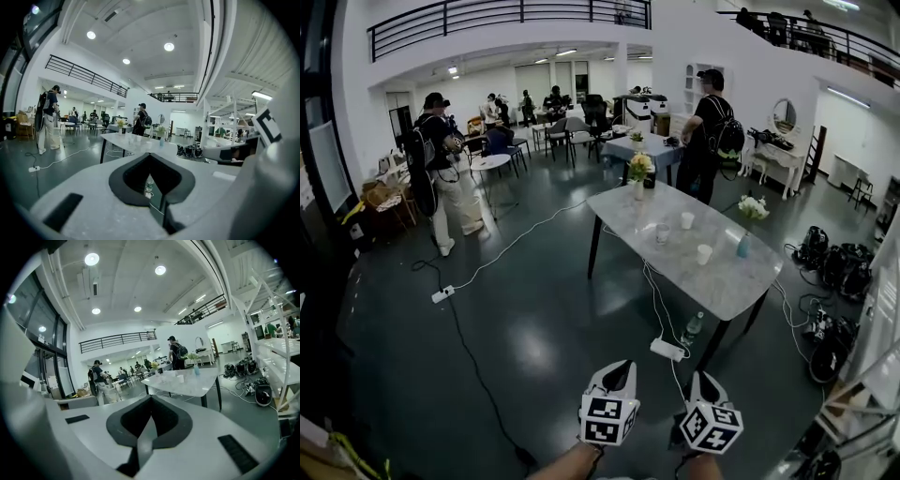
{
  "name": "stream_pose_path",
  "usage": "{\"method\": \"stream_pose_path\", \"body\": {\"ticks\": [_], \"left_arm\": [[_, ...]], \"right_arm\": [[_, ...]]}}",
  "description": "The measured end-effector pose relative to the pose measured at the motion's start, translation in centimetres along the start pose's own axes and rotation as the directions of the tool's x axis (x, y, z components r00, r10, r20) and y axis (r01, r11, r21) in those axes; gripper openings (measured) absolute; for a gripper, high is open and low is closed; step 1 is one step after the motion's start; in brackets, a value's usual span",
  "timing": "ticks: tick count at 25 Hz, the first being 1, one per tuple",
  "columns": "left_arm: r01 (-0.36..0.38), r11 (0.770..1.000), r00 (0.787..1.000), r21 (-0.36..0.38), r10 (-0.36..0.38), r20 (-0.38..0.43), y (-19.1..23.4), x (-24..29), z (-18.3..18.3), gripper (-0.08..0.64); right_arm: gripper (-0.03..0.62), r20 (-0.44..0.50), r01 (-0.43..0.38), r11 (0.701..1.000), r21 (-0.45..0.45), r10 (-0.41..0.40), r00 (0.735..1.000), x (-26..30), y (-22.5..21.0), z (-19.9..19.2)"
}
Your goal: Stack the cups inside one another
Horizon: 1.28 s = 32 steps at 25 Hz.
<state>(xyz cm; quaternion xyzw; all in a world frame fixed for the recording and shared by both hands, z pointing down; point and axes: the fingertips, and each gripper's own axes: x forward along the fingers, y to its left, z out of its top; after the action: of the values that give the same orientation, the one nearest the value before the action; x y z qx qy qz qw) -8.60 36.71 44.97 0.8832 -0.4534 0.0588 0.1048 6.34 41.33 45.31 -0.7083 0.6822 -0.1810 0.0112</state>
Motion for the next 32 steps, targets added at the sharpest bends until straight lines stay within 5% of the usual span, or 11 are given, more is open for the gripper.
{"method": "stream_pose_path", "body": {"ticks": [16,32], "left_arm": [[-0.04,0.999,0.998,0.0,0.04,-0.042,4.0,1.1,-0.9,-0.003],[-0.098,0.995,0.994,-0.003,0.098,-0.055,6.6,10.6,1.9,-0.003]], "right_arm": [[0.008,-0.063,0.025,0.999,0.02,-0.023,0.998,2.9,-0.3,-1.7],[0.008,-0.053,-0.02,1.0,0.002,0.02,0.998,12.8,-2.9,3.3]]}}
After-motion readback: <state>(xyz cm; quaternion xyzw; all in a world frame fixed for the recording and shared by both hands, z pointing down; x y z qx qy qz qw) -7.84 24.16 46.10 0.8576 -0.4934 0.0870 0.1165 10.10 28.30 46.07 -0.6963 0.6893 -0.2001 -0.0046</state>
